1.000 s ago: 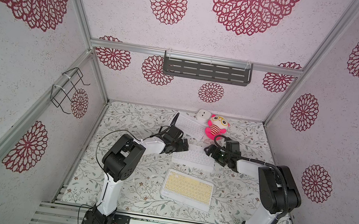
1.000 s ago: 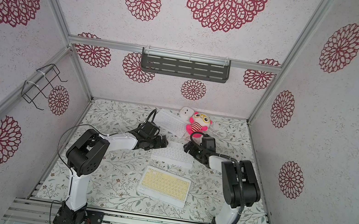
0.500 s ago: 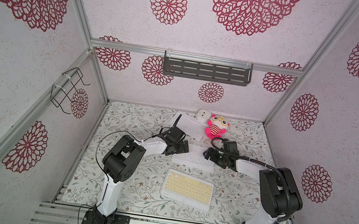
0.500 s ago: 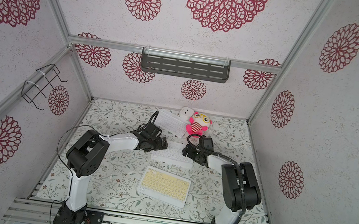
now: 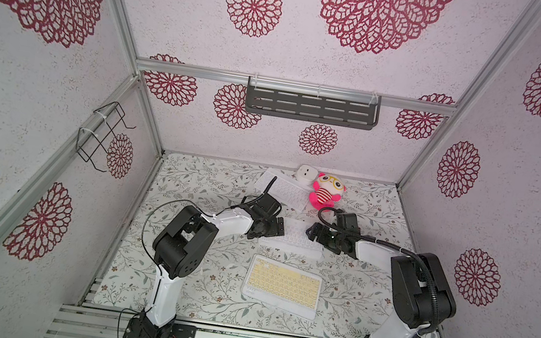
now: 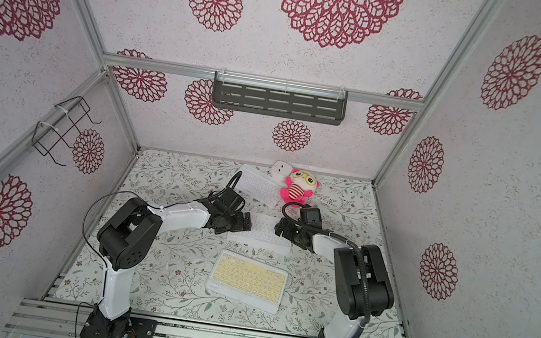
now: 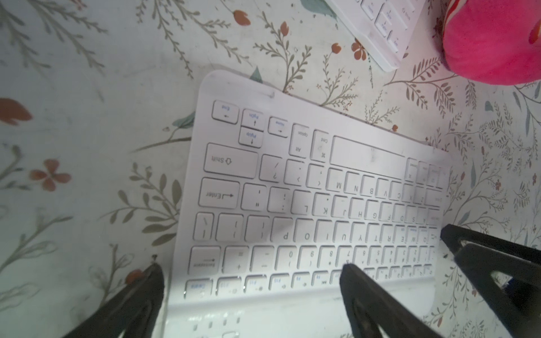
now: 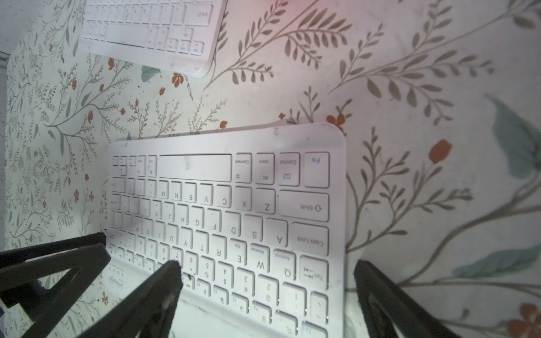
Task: Stack the numeric keypads
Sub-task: Pick up the numeric keypad from the center of the board.
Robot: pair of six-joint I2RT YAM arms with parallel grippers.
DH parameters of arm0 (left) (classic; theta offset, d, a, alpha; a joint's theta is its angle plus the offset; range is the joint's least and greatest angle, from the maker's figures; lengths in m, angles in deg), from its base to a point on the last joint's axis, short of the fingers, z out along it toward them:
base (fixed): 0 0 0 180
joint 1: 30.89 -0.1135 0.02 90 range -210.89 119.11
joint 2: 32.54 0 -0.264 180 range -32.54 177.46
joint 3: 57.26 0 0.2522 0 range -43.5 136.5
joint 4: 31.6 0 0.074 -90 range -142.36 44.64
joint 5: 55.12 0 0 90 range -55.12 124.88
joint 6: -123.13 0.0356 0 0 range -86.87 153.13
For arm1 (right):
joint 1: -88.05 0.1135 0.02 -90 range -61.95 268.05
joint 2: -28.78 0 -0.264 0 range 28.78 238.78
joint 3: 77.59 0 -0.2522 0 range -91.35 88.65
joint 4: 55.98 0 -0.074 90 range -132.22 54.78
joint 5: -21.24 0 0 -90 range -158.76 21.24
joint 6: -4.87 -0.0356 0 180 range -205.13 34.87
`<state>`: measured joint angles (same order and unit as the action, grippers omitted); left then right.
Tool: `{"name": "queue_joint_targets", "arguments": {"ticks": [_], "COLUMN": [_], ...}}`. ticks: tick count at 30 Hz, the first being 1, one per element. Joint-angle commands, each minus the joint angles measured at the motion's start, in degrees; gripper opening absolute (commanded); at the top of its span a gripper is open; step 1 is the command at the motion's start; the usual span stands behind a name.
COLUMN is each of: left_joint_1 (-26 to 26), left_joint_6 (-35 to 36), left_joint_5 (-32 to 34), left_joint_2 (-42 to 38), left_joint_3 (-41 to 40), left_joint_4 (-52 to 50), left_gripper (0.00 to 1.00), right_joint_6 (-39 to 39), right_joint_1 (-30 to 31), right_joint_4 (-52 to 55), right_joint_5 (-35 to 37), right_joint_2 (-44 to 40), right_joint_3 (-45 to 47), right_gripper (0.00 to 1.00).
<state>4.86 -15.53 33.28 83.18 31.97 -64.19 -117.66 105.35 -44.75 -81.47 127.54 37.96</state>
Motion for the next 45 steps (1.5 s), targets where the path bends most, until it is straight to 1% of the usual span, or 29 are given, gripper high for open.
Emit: {"name": "queue_joint_targets", "arguments": {"ticks": [1, 6, 7, 11, 17, 21, 27, 31, 36, 40, 42, 45], "left_joint_1": [0.3, 0.5, 0.5, 0.8, 1.4, 1.6, 1.8, 1.8, 1.8, 1.9, 1.9, 1.9], "left_joint_6": [-1.1, -1.8, -1.9, -2.0, -2.1, -2.2, -2.2, -2.0, -1.9, -1.7, -1.5, -1.3], "left_joint_5": [-0.8, -3.1, -3.3, -4.2, -4.9, -5.4, -5.6, -5.6, -5.6, -5.8, -6.1, -6.8], "left_joint_2": [2.1, 4.3, 4.5, 5.0, 5.7, 6.0, 6.4, 6.6, 6.5, 6.5, 6.5, 6.7], "left_joint_3": [-2.5, -2.5, -2.4, -1.9, -1.1, -1.0, -0.6, -0.4, -0.4, -0.4, -0.4, -0.5], "left_joint_4": [-6.7, -5.7, -5.4, -4.8, -4.6, -4.2, -3.9, -3.9, -3.9, -3.7, -3.5, -2.8], "left_gripper": [0.97, 0.98, 0.98, 0.97, 0.97, 0.97, 0.98, 0.98, 0.98, 0.98, 0.97, 0.97], "right_joint_6": [0.3, 0.5, 0.6, 2.1, 1.5, 0.5, -0.2, -2.5, -6.2, -7.2, -7.1, -5.3], "right_joint_1": [0.2, 0.3, 0.4, 2.4, 5.9, 7.3, 9.2, 9.7, 10.9, 12.1, 12.4, 12.5], "right_joint_4": [5.3, 6.9, 7.8, 13.5, 16.3, 16.8, 20.0, 21.7, 23.7, 24.9, 24.4, 20.3], "right_joint_5": [-0.8, -2.8, -2.2, 3.5, 7.1, 7.7, 14.0, 18.7, 22.7, 23.6, 22.6, 16.5], "right_joint_2": [1.5, 2.0, 1.9, 2.0, 3.6, 5.2, 5.4, 5.6, 7.1, 9.3, 9.9, 10.2], "right_joint_3": [2.0, 1.6, 1.5, 0.0, -2.4, -3.6, -5.7, -6.7, -8.4, -10.6, -11.0, -10.0], "right_gripper": [0.96, 0.96, 0.96, 0.96, 0.96, 0.96, 0.96, 0.97, 0.97, 0.97, 0.97, 0.97]}}
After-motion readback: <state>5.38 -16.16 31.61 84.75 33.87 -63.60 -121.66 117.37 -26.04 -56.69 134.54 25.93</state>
